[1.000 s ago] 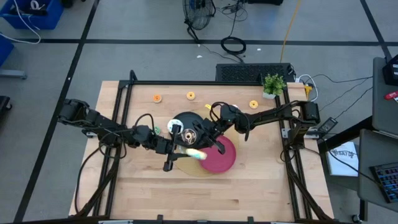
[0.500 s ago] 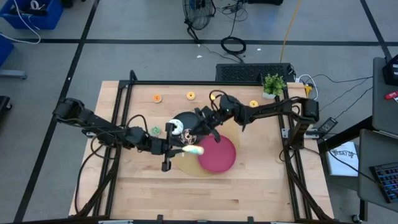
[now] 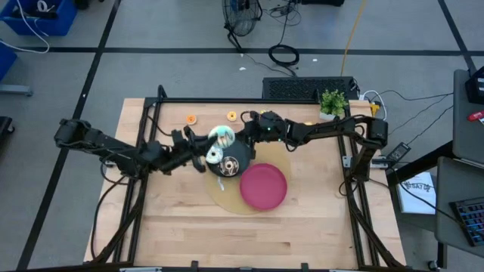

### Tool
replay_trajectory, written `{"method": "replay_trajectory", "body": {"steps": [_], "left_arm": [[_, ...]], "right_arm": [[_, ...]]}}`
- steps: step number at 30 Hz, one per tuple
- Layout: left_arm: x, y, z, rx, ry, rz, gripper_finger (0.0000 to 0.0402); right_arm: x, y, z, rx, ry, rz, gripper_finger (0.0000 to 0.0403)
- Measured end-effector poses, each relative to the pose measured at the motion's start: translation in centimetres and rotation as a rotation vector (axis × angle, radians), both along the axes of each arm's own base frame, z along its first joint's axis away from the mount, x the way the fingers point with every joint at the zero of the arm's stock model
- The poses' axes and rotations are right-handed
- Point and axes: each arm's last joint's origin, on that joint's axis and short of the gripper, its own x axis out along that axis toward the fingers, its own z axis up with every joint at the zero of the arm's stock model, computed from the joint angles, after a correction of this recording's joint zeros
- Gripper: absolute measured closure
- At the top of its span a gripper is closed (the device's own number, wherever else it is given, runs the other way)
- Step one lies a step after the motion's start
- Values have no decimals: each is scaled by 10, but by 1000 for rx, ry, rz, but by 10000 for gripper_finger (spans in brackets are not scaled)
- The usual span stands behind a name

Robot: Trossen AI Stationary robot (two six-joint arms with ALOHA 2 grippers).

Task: Pick & Place donuts
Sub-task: Put the large blue donut on the black plate

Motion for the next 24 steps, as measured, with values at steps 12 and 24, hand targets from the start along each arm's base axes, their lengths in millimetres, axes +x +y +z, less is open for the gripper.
{"method": "replay_trajectory", "body": {"steps": [12, 24], "left_arm": [[-30, 59, -52, -321, -263, 42, 388], [-25, 64, -75, -392, -255, 77, 388]], "right_arm": [[8, 45, 3, -470, 81, -144, 403], [-3, 63, 4, -571, -235, -40, 365]]}}
